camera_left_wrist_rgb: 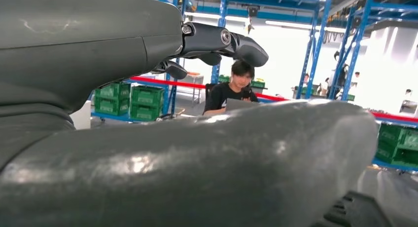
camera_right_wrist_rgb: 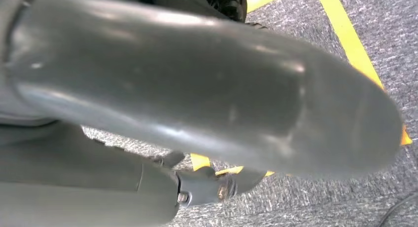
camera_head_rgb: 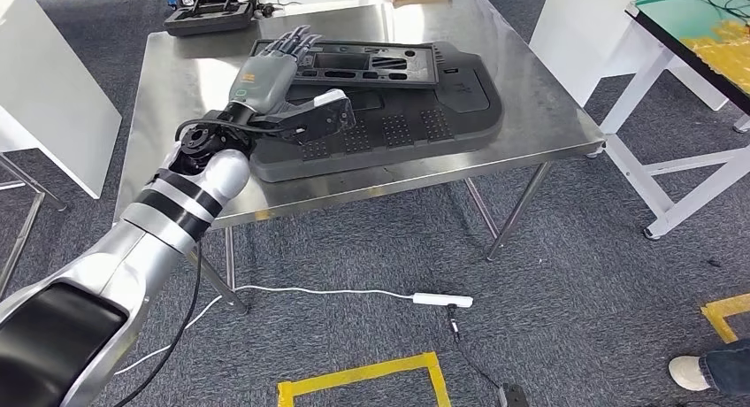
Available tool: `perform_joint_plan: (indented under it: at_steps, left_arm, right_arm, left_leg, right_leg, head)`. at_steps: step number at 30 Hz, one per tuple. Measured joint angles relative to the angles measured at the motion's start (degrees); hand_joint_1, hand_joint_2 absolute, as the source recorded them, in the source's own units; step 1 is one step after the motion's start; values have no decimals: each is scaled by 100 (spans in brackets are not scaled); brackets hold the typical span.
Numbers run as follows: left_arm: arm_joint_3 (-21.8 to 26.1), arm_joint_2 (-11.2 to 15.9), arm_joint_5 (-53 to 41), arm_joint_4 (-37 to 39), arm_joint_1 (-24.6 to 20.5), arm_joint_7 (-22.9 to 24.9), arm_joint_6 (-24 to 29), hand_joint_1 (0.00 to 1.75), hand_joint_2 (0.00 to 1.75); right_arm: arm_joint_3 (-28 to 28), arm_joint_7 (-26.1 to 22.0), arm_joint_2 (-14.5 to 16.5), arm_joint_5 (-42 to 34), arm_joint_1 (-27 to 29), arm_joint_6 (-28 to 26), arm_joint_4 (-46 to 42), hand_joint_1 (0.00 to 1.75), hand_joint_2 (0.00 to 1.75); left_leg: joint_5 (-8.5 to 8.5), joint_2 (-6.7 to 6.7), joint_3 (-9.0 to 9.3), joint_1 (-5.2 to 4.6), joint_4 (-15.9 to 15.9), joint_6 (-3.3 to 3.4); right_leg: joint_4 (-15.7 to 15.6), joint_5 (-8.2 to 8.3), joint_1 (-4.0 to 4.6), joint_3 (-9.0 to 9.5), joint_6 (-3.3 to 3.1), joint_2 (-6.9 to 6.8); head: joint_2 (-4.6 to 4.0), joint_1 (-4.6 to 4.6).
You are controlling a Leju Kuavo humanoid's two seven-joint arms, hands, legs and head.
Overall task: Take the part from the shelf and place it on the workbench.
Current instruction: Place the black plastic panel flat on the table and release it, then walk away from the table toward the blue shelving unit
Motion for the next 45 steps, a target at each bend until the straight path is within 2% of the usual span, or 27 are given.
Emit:
perform_joint_plan:
  at_steps: [2,4,5,6,7,9,10,11,12,14,16,17,19,20,21,22,23,25,27,29,30,33,34,39,41,43,45]
  left_arm:
    - [1,-1,0,-27,-28,0,1,0,0]
    - [-3,-1,0,-31,-42,0,1,0,0]
    - [-5,-1,0,-32,-28,0,1,0,0]
    - [-6,-1,0,-32,-7,0,1,0,0]
    - [-7,-1,0,-32,10,0,1,0,0]
    - [-6,-3,0,-35,20,0,1,0,0]
    - [-3,-1,0,-39,17,2,1,0,0]
    - [-1,-1,-1,-45,14,2,1,0,0]
    - [1,-1,-1,-50,15,2,2,0,0]
    - [0,8,-2,-53,20,0,2,0,0]
    - [1,36,-2,-53,22,0,1,0,0]
    - [2,48,-2,-53,20,0,1,0,0]
    - [1,54,-2,-53,24,0,2,0,0]
    - [0,54,-2,-53,33,1,2,0,0]
    - [-1,54,-2,-53,43,1,2,0,0]
    - [-2,54,-2,-53,50,1,1,0,0]
    - [-2,54,-2,-54,49,2,1,0,0]
    - [-1,52,-2,-68,23,1,3,0,0]
    - [0,45,-1,-87,-5,2,3,0,0]
    - [4,47,10,-92,-11,16,-10,0,0]
    - [10,50,22,-93,-9,27,-22,0,0]
    - [40,40,140,-97,0,52,-93,0,0]
    - [59,38,221,-95,13,54,-137,0,0]
    - [286,8,951,-59,90,44,-422,0,0]
    - [384,-21,1163,-18,112,45,-436,0,87]
    - [450,-44,1269,29,117,50,-405,0,175]
    - [498,-56,1314,74,115,57,-376,0,175]
  right_arm:
    - [0,-1,-7,21,-4,3,-6,0,0]
    - [1,-1,-4,38,-11,7,-6,0,0]
    - [1,-1,-4,43,-11,8,-6,0,0]
    - [1,-1,-7,46,-9,8,-6,0,0]
    - [1,-1,-12,47,-8,8,-7,0,0]
    - [1,-1,-11,48,-13,10,-7,0,0]
    - [0,-1,8,49,-12,17,-9,0,0]
    - [-1,-1,21,49,-17,24,-10,0,0]
    - [-3,-1,32,50,-19,30,-15,0,0]
    - [-9,-2,27,50,-21,33,-23,0,0]
    - [-11,-3,34,50,-22,34,-28,0,0]
    - [-11,-3,33,50,-23,34,-30,0,0]
    - [-14,-3,32,50,-13,34,-32,0,0]
    - [-16,-3,31,50,-7,34,-32,0,0]
    - [-17,-3,30,50,-1,34,-32,0,0]
    - [-17,-3,28,50,2,34,-32,0,0]
    - [-17,-3,28,50,3,34,-32,0,0]
    - [-19,-3,34,50,-1,34,-34,0,0]
    - [-22,-4,41,50,-4,36,-36,0,0]
    - [-29,-8,41,53,-7,37,-38,0,0]
    - [-36,-13,40,57,-7,37,-39,0,0]
    - [-69,-28,27,66,-24,49,-43,0,0]
    - [-84,-31,23,66,-32,59,-44,0,0]
    - [-190,34,13,57,-22,121,-45,0,0]
    - [-242,100,11,52,-21,123,-45,0,0]
    - [-291,149,10,59,-24,123,-44,0,87]
    - [-329,171,11,70,-26,121,-43,0,175]
  left_leg:
    - [163,-10,116,64,-276,16]
    - [250,-47,96,94,-356,-19]
    - [276,-75,59,115,-357,-59]
    - [299,-110,18,143,-349,-101]
    - [321,-148,-29,184,-329,-152]
    - [342,-236,-155,270,-220,-294]
    - [337,-282,-233,295,-140,-374]
    - [338,-326,-301,292,-65,-444]
    - [347,-364,-347,280,-24,-494]
    - [393,-415,-378,291,-27,-541]
    - [275,-294,-449,304,126,-532]
    - [106,-193,-554,291,385,-512]
    - [-355,-32,-897,231,1225,-454]
    - [-527,-11,-1040,199,1605,-419]
    - [-613,-3,-1095,166,1820,-369]
    - [-598,3,-1028,126,1801,-302]
    - [-506,22,-843,78,1565,-218]
    - [-319,202,-347,-55,832,-31]
    - [-262,339,-94,-162,408,46]
    - [-243,271,-84,-196,340,28]
    - [-213,232,-69,-191,302,-12]
    - [-133,163,-33,-157,198,-149]
    - [-129,151,-38,-157,192,-154]
    - [-105,156,-89,-185,195,-108]
    - [-100,161,-101,-192,197,-97]
    - [-97,162,-104,-197,197,-89]
    - [-93,163,-106,-200,198,-81]
  right_leg:
    - [266,-177,14,-136,-18,13]
    - [929,-491,-36,-436,-14,29]
    - [1210,-593,-74,-557,18,29]
    - [1315,-616,-120,-589,78,28]
    - [1193,-554,-174,-506,163,28]
    - [532,-340,-294,-117,372,98]
    - [263,-270,-333,34,422,178]
    - [147,-245,-358,105,401,241]
    - [181,-264,-358,90,334,289]
    - [283,-253,-336,38,144,229]
    - [304,-223,-295,15,29,156]
    - [302,-204,-272,3,-14,117]
    - [302,-178,-196,-30,-72,31]
    - [302,-169,-152,-48,-96,-26]
    - [303,-162,-107,-62,-114,-86]
    - [303,-158,-63,-71,-126,-143]
    - [303,-155,-26,-73,-137,-199]
    - [303,-155,37,-66,-150,-304]
    - [300,-156,70,-61,-156,-409]
    - [271,-152,76,-44,-150,-513]
    - [240,-154,80,-41,-172,-545]
    - [144,-131,97,-51,-301,-562]
    - [127,-113,95,-47,-319,-563]
    - [79,-35,75,-18,-223,-542]
    - [72,-23,72,-28,-204,-536]
    - [68,-15,68,-29,-192,-534]
    - [66,-10,66,-30,-183,-532]
  head:
    - [0,15]
    - [0,16]
    - [0,14]
    - [0,13]
    - [0,12]
    - [1,21]
    - [1,57]
    - [1,73]
    - [1,67]
    - [1,6]
    - [0,-58]
    - [0,-80]
    - [0,-121]
    - [0,-123]
    - [0,-124]
    - [0,-123]
    - [0,-123]
    - [0,-117]
    - [0,-115]
    - [0,-122]
    - [0,-119]
    - [0,-102]
    - [0,-101]
    - [0,-100]
    - [0,-99]
    - [0,-100]
    - [0,-101]
